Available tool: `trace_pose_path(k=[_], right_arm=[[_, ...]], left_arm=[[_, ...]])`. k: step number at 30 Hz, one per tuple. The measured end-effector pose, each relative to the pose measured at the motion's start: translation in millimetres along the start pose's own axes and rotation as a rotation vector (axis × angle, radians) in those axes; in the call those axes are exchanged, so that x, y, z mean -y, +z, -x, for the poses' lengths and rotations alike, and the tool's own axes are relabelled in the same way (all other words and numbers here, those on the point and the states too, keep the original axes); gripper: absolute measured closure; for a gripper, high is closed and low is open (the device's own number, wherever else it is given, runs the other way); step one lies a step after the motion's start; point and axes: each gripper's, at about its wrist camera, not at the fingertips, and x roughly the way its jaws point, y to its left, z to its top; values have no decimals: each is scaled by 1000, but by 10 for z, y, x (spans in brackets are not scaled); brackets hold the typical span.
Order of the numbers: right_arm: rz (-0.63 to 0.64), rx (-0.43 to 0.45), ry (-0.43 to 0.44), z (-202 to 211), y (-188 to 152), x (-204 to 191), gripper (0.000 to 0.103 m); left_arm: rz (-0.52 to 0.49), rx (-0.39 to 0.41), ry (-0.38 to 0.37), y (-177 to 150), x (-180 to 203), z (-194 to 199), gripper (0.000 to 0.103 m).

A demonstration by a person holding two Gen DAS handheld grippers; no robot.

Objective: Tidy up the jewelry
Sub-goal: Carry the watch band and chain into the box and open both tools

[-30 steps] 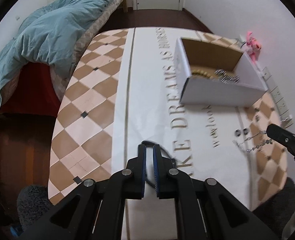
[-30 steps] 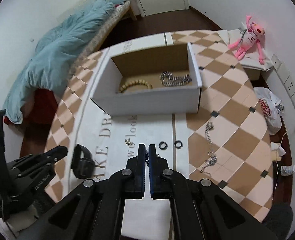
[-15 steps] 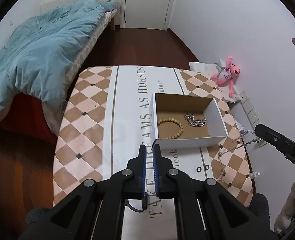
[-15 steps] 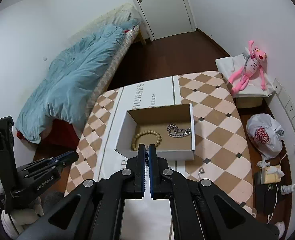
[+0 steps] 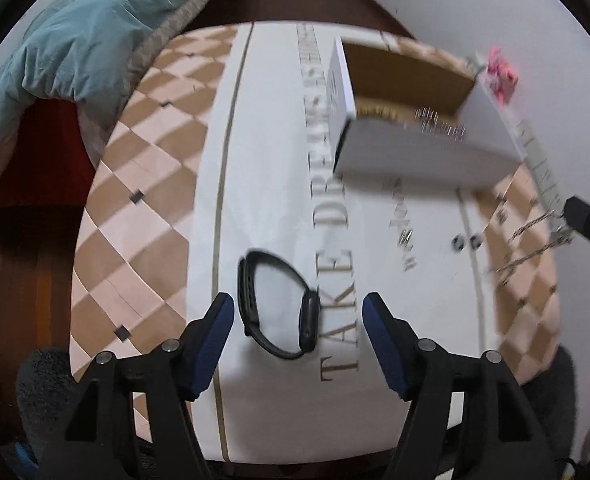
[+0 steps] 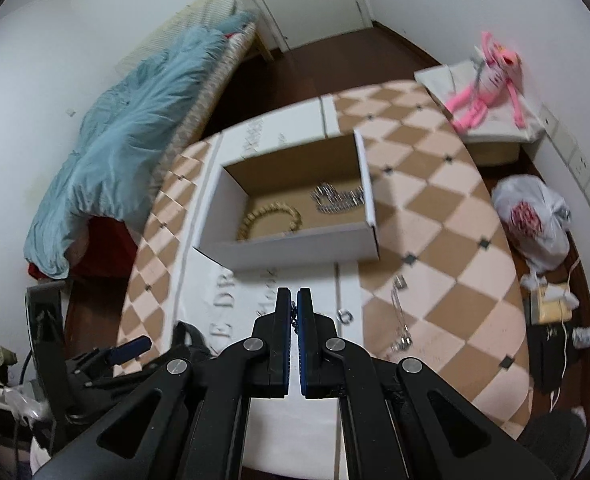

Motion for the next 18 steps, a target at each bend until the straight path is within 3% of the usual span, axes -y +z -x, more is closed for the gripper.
trace_pose_path(k=[2,3,4,5,11,18], right_arm=[[-12,-18,-11,-71,-60,58,100],[-17,-25,-14,-95,-87,81,100],[-25,-32,-17,-124,-119,109,100],[-29,-38,-20,-142,-141,127,100],[-47,-26,1,-51,-97,153,100],[-1,62,80,436,433,-43,100]], left_arm=[[-26,-10,5,-49,58,-89,40],[-38,-8,7,-73,85,-126,49],[-54,0,20,-83,112,-141,61],[-65,-4,21,-88,124,-160,92],[-76,16,-13,-40,147,-99,93],[-81,150,-162,496,296,658,93]])
